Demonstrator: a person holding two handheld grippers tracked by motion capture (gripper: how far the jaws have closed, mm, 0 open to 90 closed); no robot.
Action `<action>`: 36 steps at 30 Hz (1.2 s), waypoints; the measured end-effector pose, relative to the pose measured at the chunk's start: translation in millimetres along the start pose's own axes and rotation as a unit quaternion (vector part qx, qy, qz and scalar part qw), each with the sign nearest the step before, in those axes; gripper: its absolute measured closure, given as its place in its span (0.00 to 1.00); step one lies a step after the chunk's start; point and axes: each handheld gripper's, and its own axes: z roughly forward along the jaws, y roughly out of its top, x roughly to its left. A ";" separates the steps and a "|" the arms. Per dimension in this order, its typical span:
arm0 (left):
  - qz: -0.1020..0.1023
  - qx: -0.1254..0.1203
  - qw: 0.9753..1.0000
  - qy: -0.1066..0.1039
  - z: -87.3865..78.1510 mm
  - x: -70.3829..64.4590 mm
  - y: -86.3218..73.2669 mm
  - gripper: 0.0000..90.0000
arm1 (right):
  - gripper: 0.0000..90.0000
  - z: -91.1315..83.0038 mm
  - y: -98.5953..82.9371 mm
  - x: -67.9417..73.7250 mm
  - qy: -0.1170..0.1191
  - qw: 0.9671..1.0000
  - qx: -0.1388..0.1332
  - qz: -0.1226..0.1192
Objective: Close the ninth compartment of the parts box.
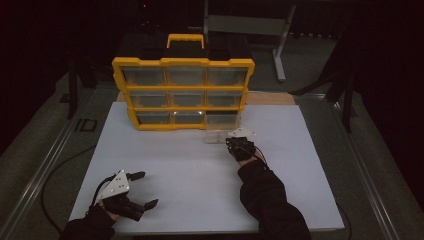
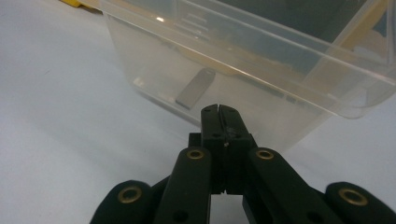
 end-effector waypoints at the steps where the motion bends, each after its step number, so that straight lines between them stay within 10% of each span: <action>1: 0.000 0.000 1.000 0.001 -0.1 0.1 0.1 0.00 | 1.00 0.2 0.7 0.2 0.000 1.000 0.001 -0.001; 36: 0.002 -0.002 1.000 0.000 -0.5 0.0 0.4 0.00 | 1.00 12.8 14.0 -6.4 -0.015 1.000 0.010 0.011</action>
